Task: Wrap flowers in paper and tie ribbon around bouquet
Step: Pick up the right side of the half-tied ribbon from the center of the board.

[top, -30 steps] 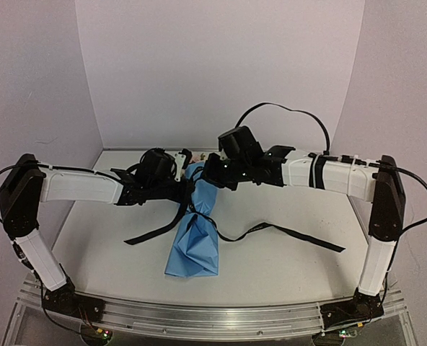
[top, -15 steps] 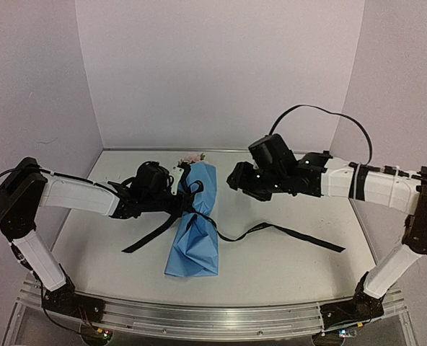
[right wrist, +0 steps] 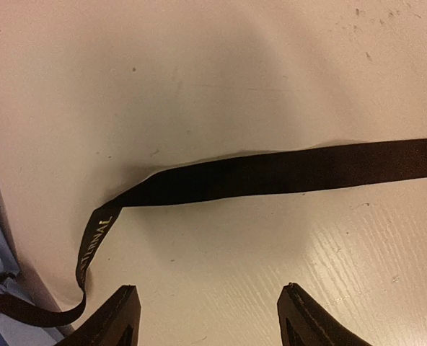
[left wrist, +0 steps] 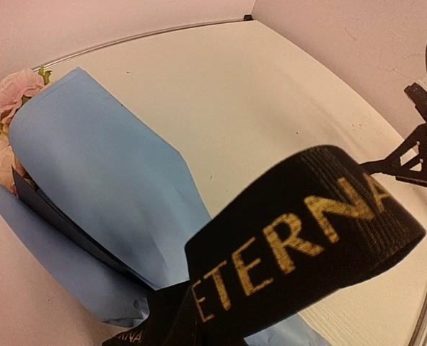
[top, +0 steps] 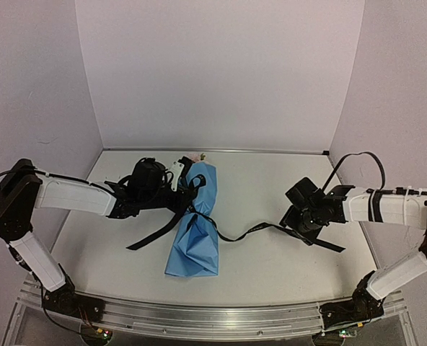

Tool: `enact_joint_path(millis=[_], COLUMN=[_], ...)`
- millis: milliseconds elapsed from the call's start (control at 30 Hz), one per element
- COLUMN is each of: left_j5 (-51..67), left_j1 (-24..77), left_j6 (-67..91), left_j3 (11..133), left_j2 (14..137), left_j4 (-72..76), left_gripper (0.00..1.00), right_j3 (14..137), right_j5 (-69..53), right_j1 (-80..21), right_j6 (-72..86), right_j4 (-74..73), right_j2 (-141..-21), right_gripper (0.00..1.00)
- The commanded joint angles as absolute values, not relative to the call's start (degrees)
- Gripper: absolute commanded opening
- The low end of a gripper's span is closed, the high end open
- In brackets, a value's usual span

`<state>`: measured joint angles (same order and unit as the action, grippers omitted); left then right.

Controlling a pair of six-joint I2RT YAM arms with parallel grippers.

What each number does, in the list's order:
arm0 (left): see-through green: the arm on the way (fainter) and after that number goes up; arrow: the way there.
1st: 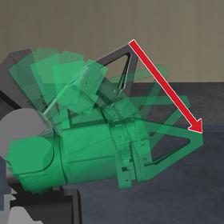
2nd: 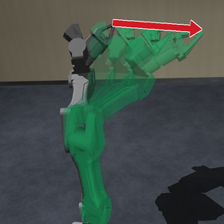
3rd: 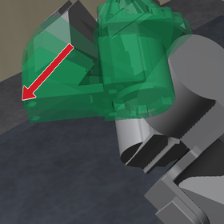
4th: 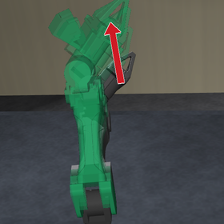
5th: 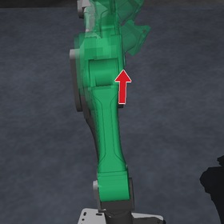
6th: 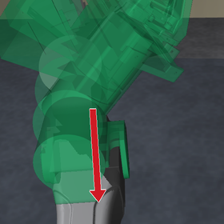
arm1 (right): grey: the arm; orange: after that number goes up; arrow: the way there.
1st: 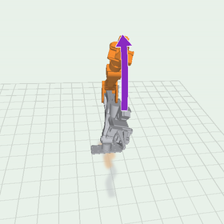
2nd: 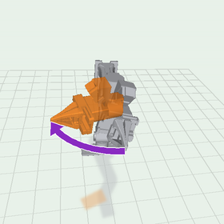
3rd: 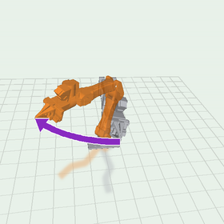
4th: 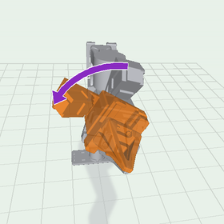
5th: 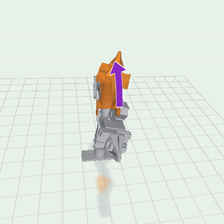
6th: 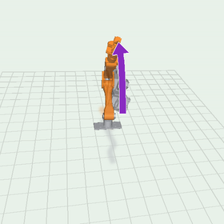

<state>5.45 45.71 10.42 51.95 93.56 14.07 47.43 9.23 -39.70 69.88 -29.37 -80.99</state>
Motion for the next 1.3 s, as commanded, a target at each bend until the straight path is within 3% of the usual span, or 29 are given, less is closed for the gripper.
enact_joint_path(millis=[0,367,600,700,800,1000,1267], left_j5=[6.6,7.4,7.8,8.1,8.4,10.0,11.1], left_j1=[45.9,45.9,45.8,45.8,45.8,45.8,45.8], left_j6=[9.7,9.7,9.3,9.3,9.1,8.2,7.7], left_j3=[51.0,50.8,50.5,50.6,50.7,51.1,50.9], left_j2=[90.8,90.7,90.5,90.4,90.4,90.7,90.9], left_j4=[17.0,17.6,17.8,17.9,17.8,17.3,17.3], left_gripper=[0.00,0.00,0.00,0.00,0.00,0.00,0.00], right_j3=[52.3,53.5,54.6,54.9,55.6,58.6,76.5], right_j5=[7.1,3.1,2.2,2.7,3.0,6.9,10.9], right_j1=[-36.9,-35.1,-33.5,-32.6,-31.9,-31.7,-32.4], right_j6=[75.3,93.8,97.6,97.5,96.6,90.8,69.8], right_j4=[-28.7,-21.3,-19.9,-19.9,-19.9,-21.0,-25.5], right_j2=[-85.6,-95.4,-100.0,-101.0,-102.0,-101.4,-102.1], right_gripper=[0.71,0.68,0.66,0.60,0.46,0.03,0.00])
